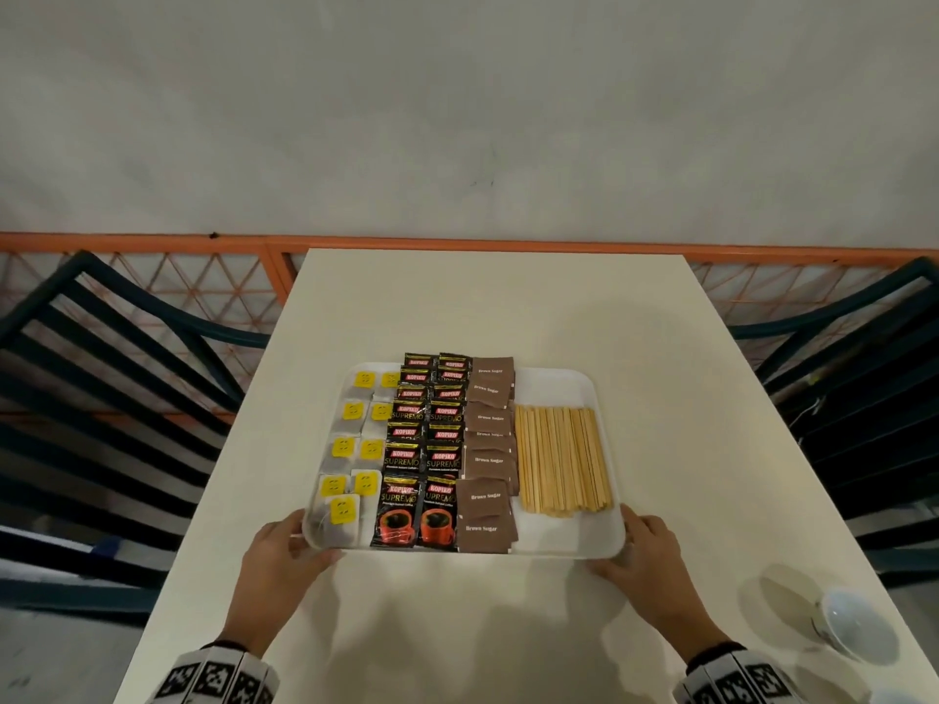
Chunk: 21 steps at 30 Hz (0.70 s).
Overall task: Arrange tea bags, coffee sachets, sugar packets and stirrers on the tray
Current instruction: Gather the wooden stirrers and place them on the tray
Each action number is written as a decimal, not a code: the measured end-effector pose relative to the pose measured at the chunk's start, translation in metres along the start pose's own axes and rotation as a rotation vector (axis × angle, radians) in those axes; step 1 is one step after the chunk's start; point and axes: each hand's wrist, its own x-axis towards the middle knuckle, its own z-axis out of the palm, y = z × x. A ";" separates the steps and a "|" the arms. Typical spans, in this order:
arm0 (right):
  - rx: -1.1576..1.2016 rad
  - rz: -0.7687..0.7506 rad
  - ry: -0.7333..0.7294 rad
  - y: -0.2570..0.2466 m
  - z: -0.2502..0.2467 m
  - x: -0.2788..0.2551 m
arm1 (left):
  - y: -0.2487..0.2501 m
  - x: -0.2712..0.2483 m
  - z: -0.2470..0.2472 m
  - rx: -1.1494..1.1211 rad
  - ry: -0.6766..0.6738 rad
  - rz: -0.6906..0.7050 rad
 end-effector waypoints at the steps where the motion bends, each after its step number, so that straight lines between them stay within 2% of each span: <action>1: 0.006 0.013 -0.005 -0.002 0.000 0.004 | 0.001 0.003 -0.001 0.004 -0.003 -0.004; 6: 0.033 0.005 0.016 -0.023 -0.005 0.028 | 0.010 0.025 -0.004 0.023 0.022 0.003; 11: 0.043 0.027 0.029 -0.041 -0.008 0.061 | 0.021 0.056 -0.008 -0.063 -0.017 -0.016; 21: 0.096 -0.033 0.054 -0.079 -0.016 0.141 | 0.053 0.123 -0.013 -0.171 -0.027 0.008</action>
